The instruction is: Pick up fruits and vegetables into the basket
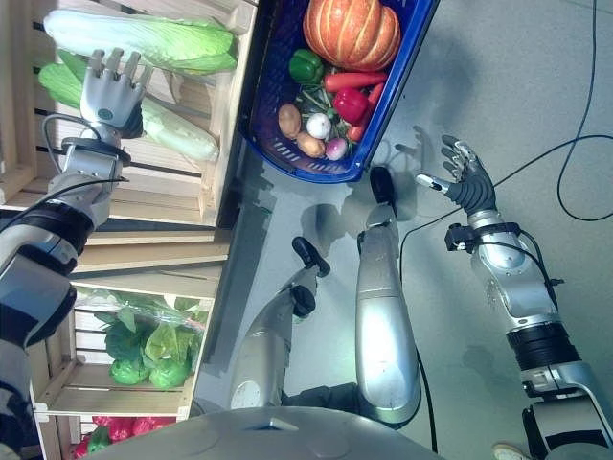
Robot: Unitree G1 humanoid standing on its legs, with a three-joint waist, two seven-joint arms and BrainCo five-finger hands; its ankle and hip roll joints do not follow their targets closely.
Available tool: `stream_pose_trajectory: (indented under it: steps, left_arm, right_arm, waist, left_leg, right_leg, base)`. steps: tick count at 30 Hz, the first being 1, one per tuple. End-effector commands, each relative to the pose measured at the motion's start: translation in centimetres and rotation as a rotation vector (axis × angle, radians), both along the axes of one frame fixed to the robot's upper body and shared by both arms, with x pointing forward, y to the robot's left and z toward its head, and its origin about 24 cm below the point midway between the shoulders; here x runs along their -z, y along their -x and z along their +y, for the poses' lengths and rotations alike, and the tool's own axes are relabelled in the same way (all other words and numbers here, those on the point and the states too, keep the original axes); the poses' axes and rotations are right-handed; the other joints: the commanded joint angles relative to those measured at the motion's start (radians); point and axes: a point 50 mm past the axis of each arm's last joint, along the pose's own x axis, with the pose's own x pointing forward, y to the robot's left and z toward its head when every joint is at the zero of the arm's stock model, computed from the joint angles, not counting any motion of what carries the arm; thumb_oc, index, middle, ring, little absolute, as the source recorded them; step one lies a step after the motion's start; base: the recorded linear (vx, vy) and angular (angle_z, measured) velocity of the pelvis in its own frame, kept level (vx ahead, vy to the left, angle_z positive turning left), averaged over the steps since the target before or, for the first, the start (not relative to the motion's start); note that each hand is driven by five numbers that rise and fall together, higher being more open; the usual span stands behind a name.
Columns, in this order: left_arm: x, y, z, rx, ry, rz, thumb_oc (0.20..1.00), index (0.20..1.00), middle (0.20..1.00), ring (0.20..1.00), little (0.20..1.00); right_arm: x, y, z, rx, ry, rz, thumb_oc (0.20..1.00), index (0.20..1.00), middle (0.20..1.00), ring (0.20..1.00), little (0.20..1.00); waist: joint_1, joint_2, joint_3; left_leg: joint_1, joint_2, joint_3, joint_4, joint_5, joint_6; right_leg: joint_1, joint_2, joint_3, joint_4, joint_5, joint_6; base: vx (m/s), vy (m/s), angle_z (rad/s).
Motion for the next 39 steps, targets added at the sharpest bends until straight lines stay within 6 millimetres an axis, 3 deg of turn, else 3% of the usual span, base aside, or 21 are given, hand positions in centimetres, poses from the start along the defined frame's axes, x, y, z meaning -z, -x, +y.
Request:
stream_pose_trajectory:
  steps: [1,7,14,21,25,35,39]
  left_arm:
    - [-2.8,1.2,3.7,-0.171,-0.090,-0.099,1.000,1.000,1.000,1.000,1.000]
    - [-3.7,0.6,3.1,-0.205,-0.105,-0.090,1.000,1.000,1.000,1.000,1.000]
    - [-3.1,0.3,3.1,-0.224,-0.083,-0.034,1.000,1.000,1.000,1.000,1.000]
    - [1.2,0.5,3.8,-0.259,0.223,0.177,1.000,1.000,1.000,1.000,1.000]
    - [4.0,0.8,4.3,-0.263,0.565,0.311,1.000,1.000,1.000,1.000,1.000]
    - [6.1,2.3,6.0,-0.303,0.592,0.365,1.000,1.000,1.000,1.000,1.000]
    - [6.1,2.7,6.6,-0.338,0.496,0.343,1.000,1.000,1.000,1.000,1.000]
  right_arm:
    - [-1.6,0.2,1.7,-0.067,-0.078,-0.110,1.000,1.000,1.000,1.000,1.000]
    - [-1.7,0.2,2.5,-0.092,-0.112,-0.134,1.000,1.000,1.000,1.000,1.000]
    - [-1.9,0.1,2.9,-0.105,-0.168,-0.145,1.000,1.000,1.000,1.000,1.000]
    - [-1.7,0.3,2.8,-0.094,-0.201,-0.140,1.000,1.000,1.000,1.000,1.000]
    - [-2.0,0.4,2.8,-0.094,-0.203,-0.150,1.000,1.000,1.000,1.000,1.000]
    - [-3.0,0.8,2.2,-0.081,-0.167,-0.162,1.000,1.000,1.000,1.000,1.000]
    - [-2.9,0.8,2.0,-0.072,-0.164,-0.159,1.000,1.000,1.000,1.000,1.000]
  waist:
    - [-0.050,-0.051,0.018]
    - [-0.056,-0.065,0.018]
    - [-0.056,-0.075,0.018]
    - [-0.044,-0.073,0.018]
    - [-0.032,-0.067,0.018]
    - [-0.028,-0.040,0.018]
    - [-0.031,-0.038,0.018]
  left_leg:
    - [-0.186,0.033,-0.021,0.172,-0.018,-0.012]
    - [-0.243,0.044,-0.027,0.208,-0.032,-0.010]
    - [-0.290,0.052,-0.035,0.236,-0.043,-0.008]
    - [-0.305,0.047,-0.047,0.242,-0.045,-0.007]
    - [-0.288,0.039,-0.049,0.222,-0.036,-0.007]
    - [-0.254,0.026,-0.040,0.187,-0.019,-0.014]
    - [-0.258,0.027,-0.037,0.195,-0.022,-0.013]
  right_leg:
    - [-0.009,0.011,-0.006,0.038,-0.099,0.072]
    - [-0.061,0.023,0.004,0.047,-0.089,0.074]
    - [-0.103,0.028,0.008,0.055,-0.080,0.074]
    - [-0.115,0.024,0.012,0.053,-0.074,0.077]
    - [-0.099,0.013,0.004,0.040,-0.070,0.081]
    - [-0.086,-0.016,0.002,0.026,-0.063,0.087]
    - [-0.090,-0.020,0.008,0.024,-0.061,0.086]
  base:
    - [0.00,-0.048,-0.11]
    - [0.00,-0.043,-0.07]
    - [-0.01,-0.028,-0.04]
    - [0.00,-0.001,-0.01]
    - [0.00,0.000,0.00]
    - [-0.01,0.062,0.05]
    - [0.01,0.042,0.00]
